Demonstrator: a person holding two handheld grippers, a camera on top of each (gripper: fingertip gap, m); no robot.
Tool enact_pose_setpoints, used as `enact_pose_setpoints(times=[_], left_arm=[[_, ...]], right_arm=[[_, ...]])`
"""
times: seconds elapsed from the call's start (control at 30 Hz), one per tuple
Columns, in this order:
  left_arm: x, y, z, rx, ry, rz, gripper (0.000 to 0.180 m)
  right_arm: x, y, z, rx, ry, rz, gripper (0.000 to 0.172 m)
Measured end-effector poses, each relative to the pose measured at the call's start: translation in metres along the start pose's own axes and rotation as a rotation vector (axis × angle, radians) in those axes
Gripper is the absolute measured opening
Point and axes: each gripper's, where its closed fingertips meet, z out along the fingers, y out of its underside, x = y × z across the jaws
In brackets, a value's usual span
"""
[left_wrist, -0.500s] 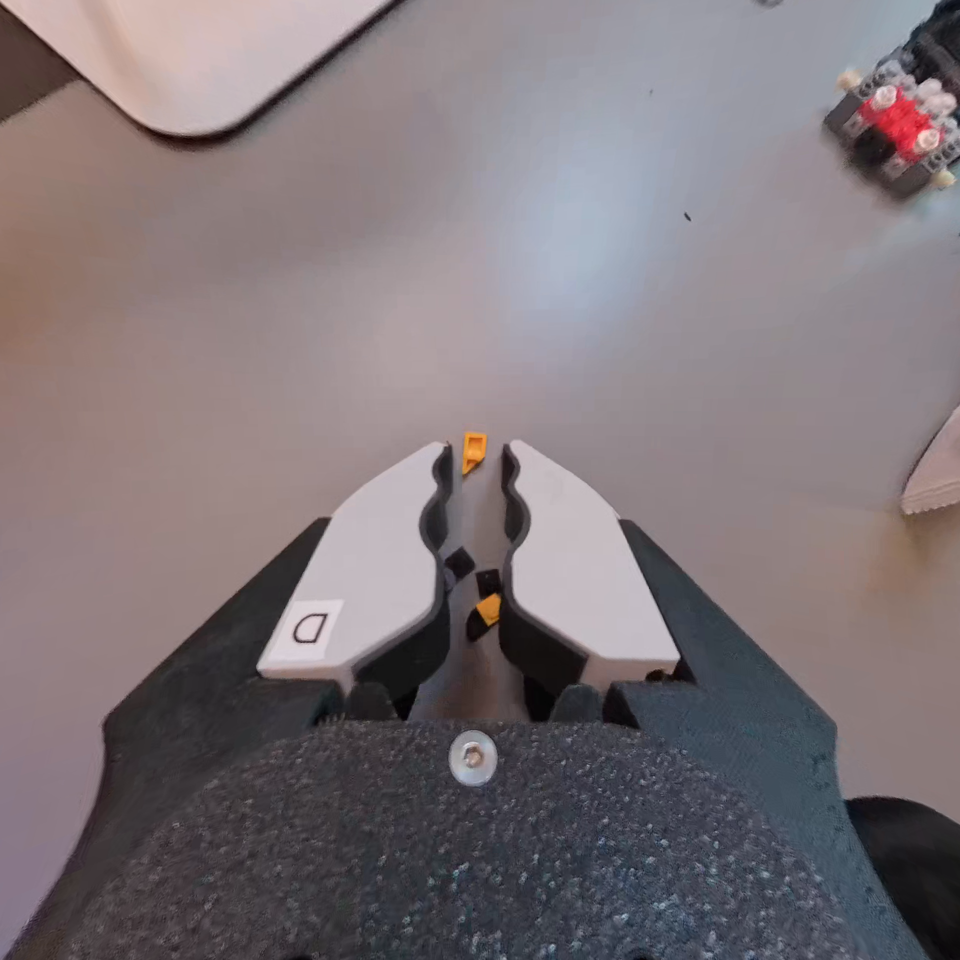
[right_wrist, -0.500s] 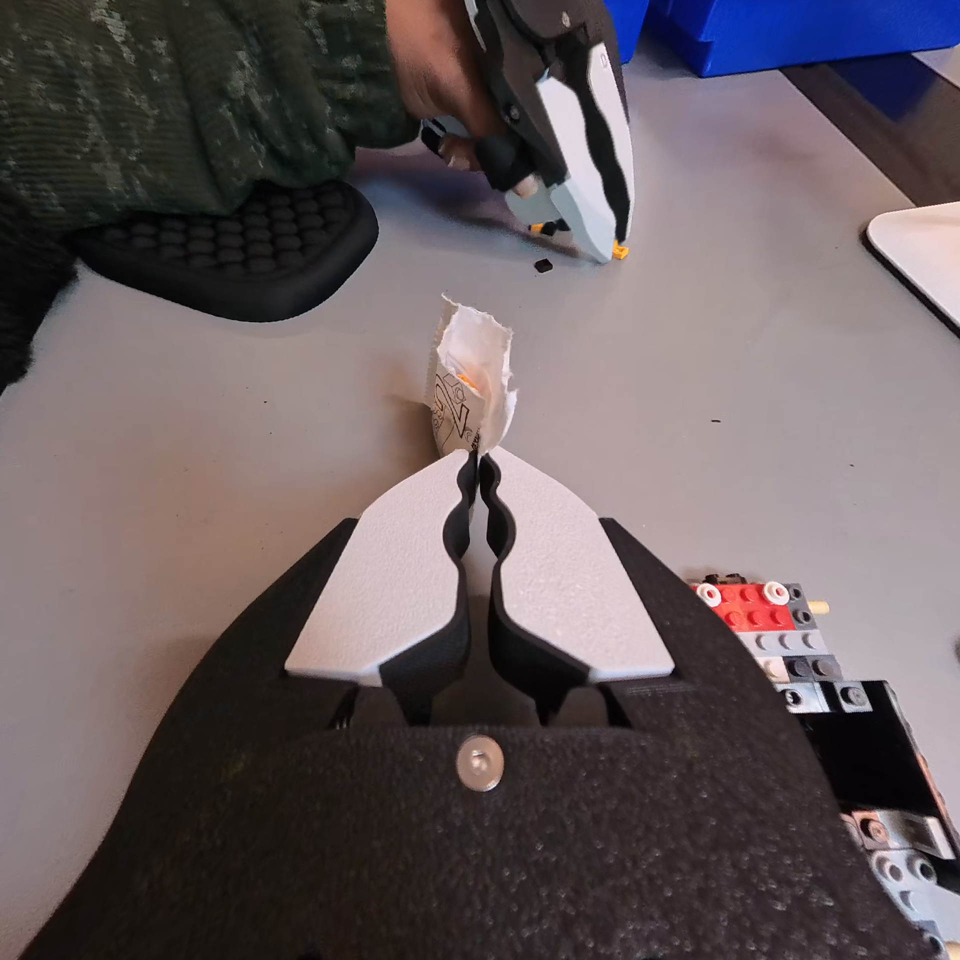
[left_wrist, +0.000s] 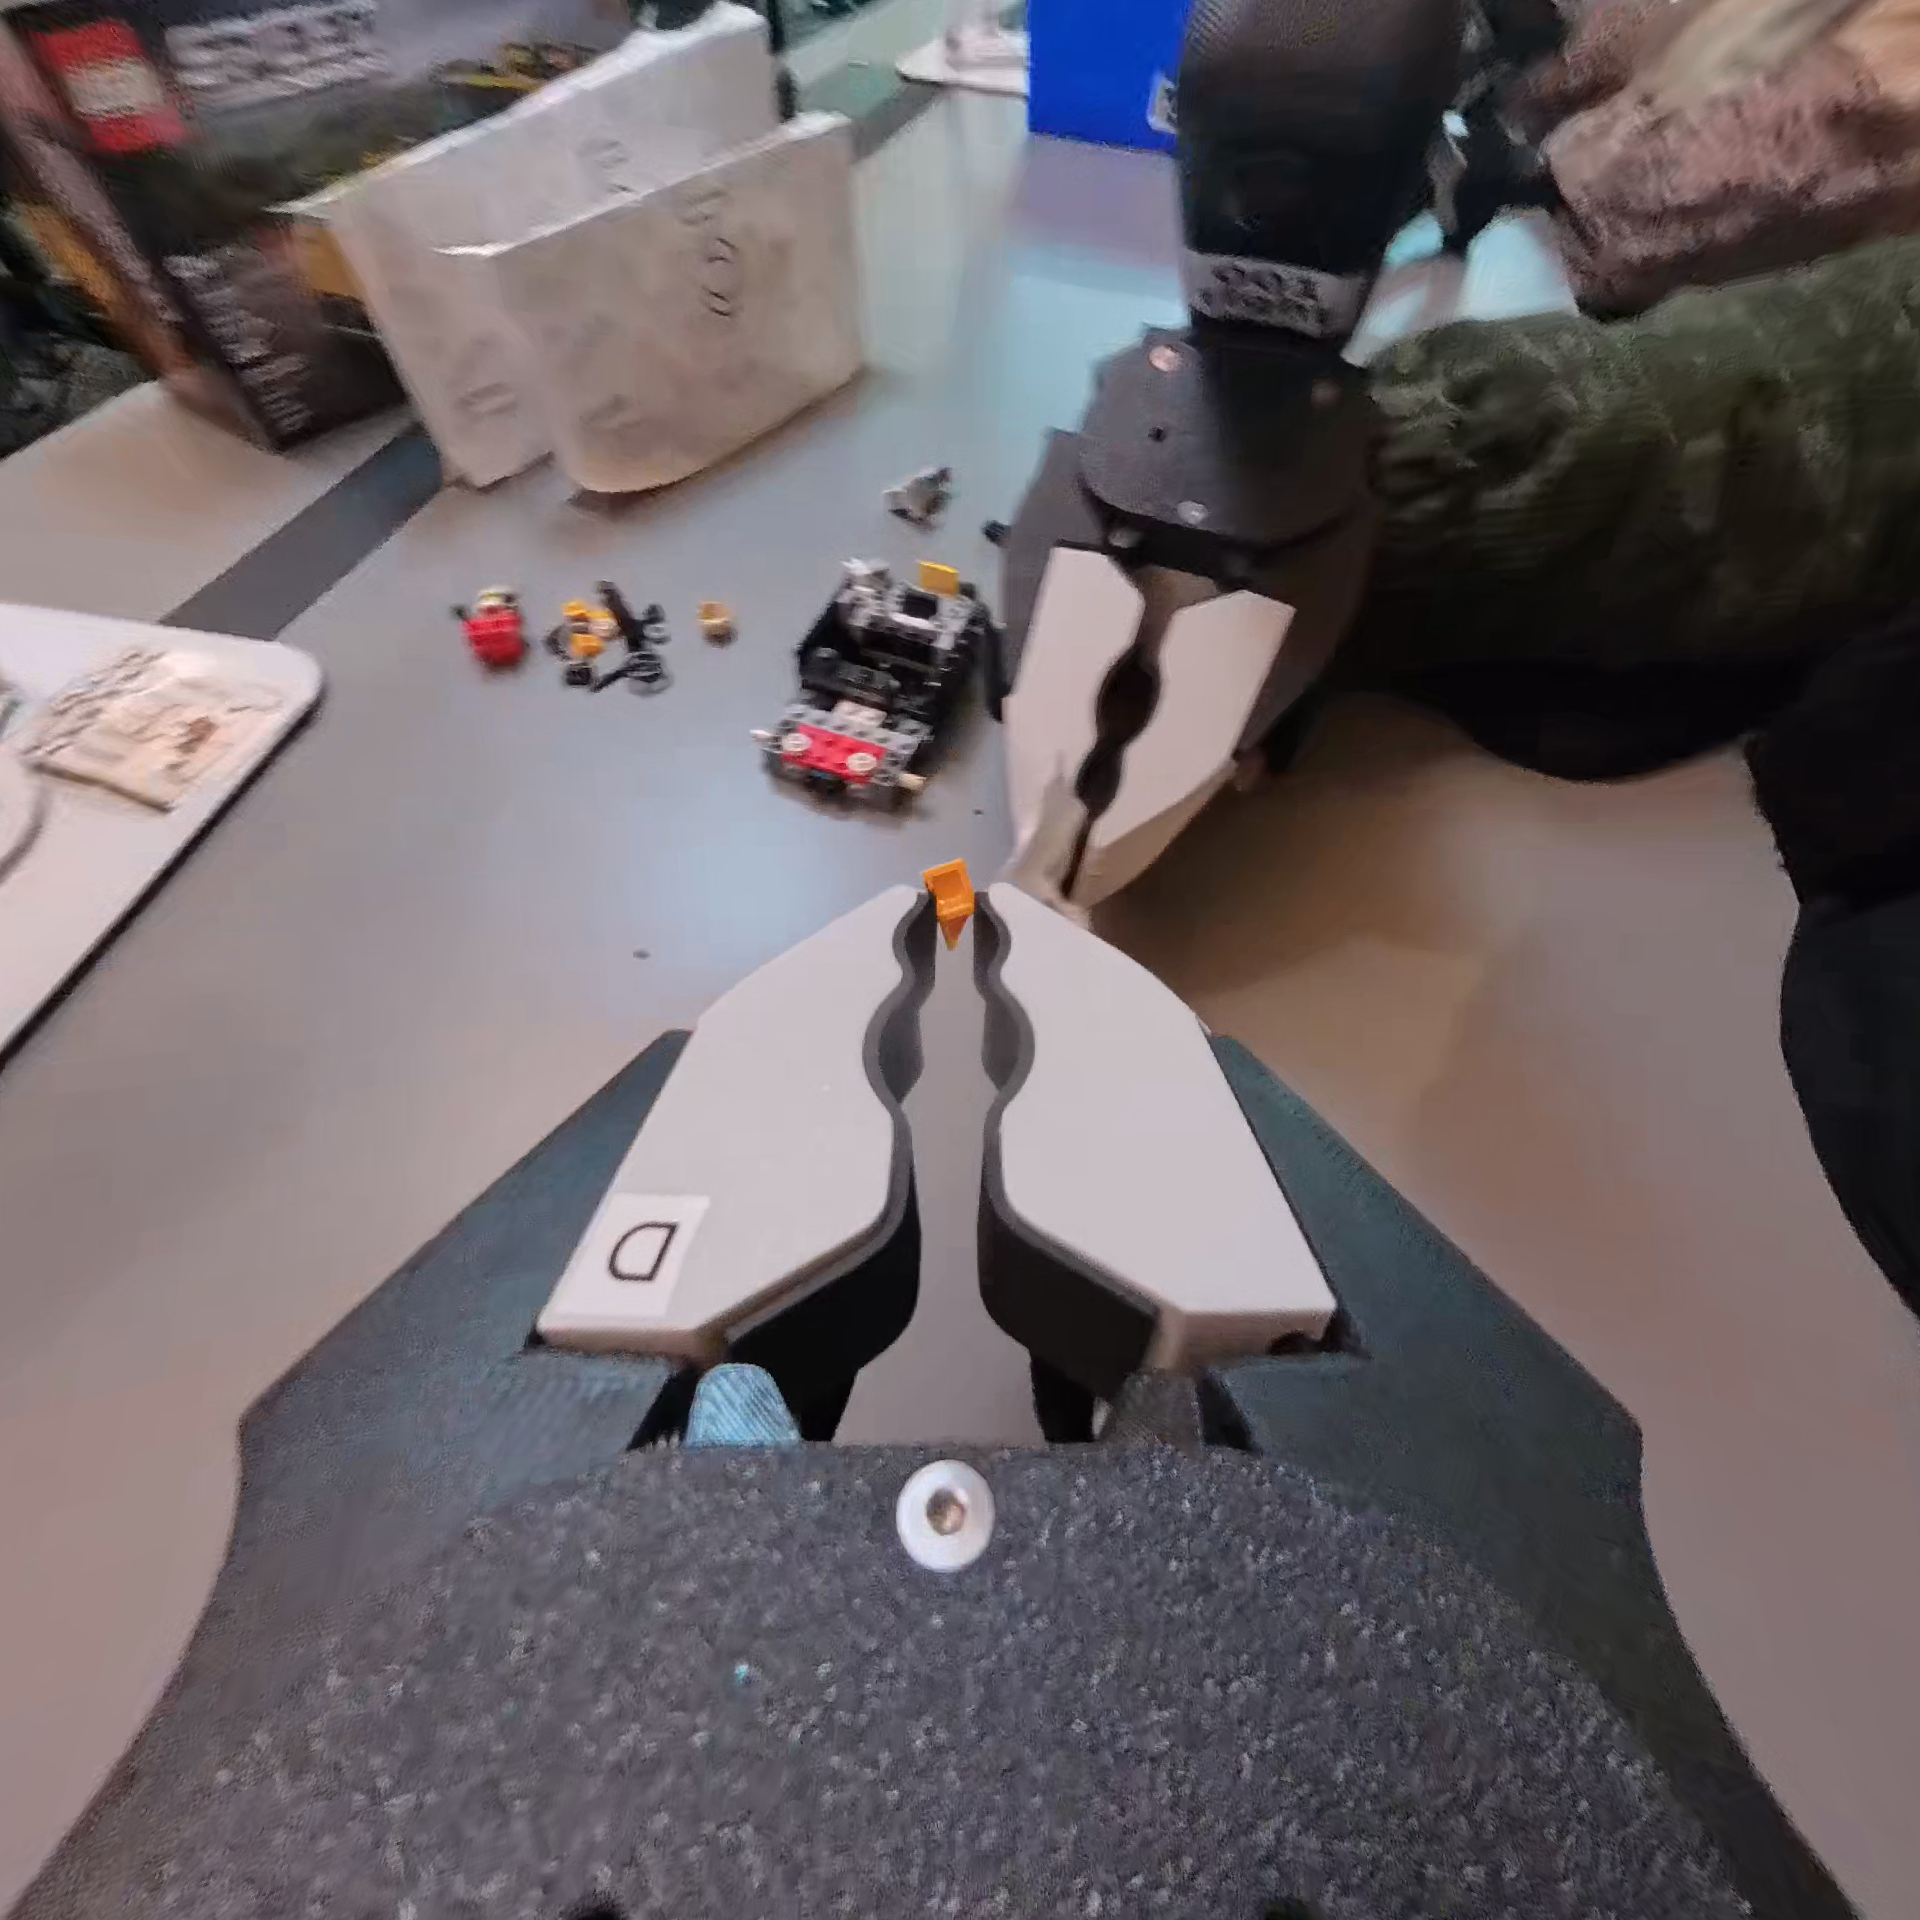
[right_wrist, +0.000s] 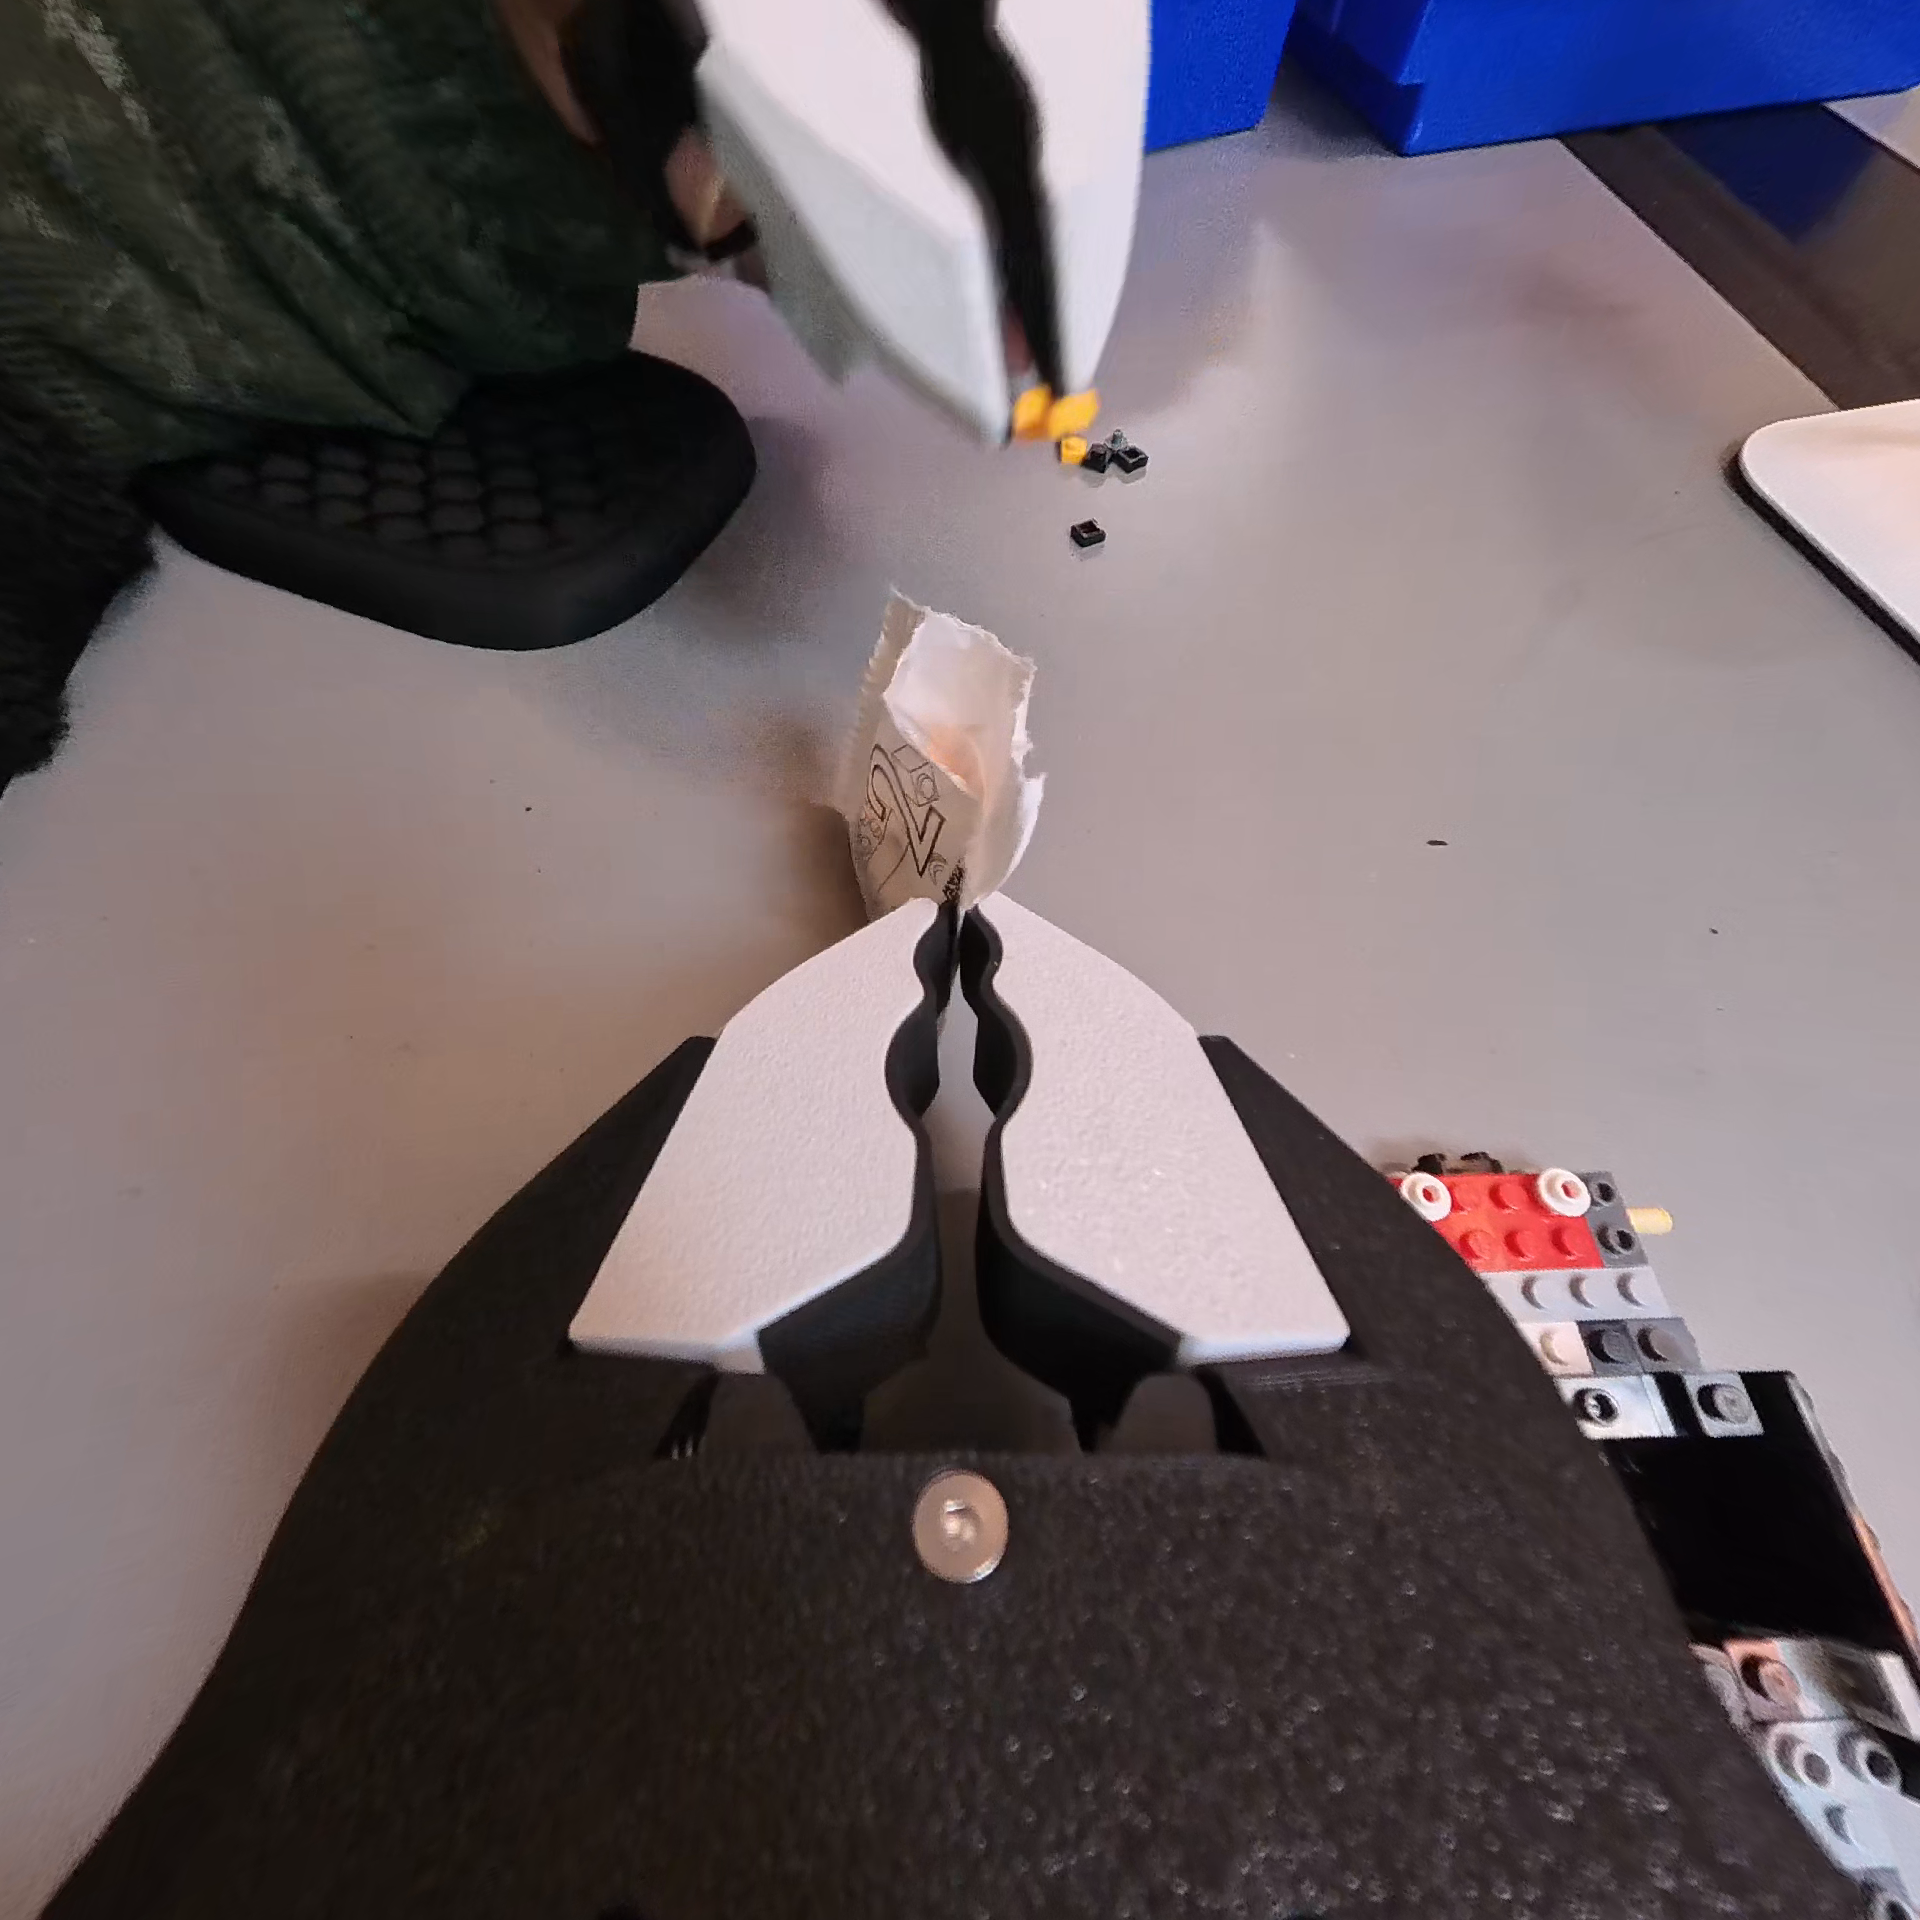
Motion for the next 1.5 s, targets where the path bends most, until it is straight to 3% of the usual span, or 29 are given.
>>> enact_pose_setpoints(times=[0.13, 0.27, 0.4, 0.5, 0.63, 0.73, 0.97, 1.13, 1.37, 1.5], left_arm=[[0.016, 0.014, 0.023, -0.107, 0.034, 0.057, 0.016], [0.009, 0.013, 0.016, -0.084, 0.022, 0.025, 0.020], [-0.039, 0.018, -0.020, -0.104, -0.202, -0.032, 0.015], [-0.072, 0.054, -0.047, -0.240, -0.327, -0.125, 0.015], [-0.068, 0.096, -0.049, -0.410, -0.253, -0.227, 0.021], [-0.069, 0.120, -0.047, -0.542, -0.274, -0.217, 0.020], [-0.064, 0.119, -0.041, -0.513, -0.234, -0.285, 0.009], [-0.063, 0.116, -0.039, -0.514, -0.234, -0.250, 0.006], [-0.005, 0.011, -0.010, -0.079, -0.033, -0.057, 0.005], [0.015, 0.010, 0.012, -0.111, -0.005, 0.021, 0.006]], right_arm=[[0.000, 0.001, 0.000, -0.005, 0.002, -0.003, 0.001], [0.001, 0.001, 0.000, -0.006, 0.001, -0.003, 0.001], [0.001, 0.002, -0.001, -0.010, 0.005, -0.007, 0.001], [0.001, 0.002, 0.000, -0.008, 0.003, -0.005, 0.001], [0.002, 0.002, 0.000, -0.008, 0.002, 0.001, 0.001], [0.002, 0.003, -0.001, -0.012, 0.002, 0.000, 0.002], [0.001, 0.003, 0.000, -0.013, 0.000, -0.002, 0.002], [0.001, 0.003, 0.000, -0.013, -0.001, -0.001, 0.002], [0.001, 0.003, 0.002, -0.012, 0.012, -0.005, 0.002], [-0.001, 0.001, 0.004, -0.007, 0.016, -0.018, 0.002]])
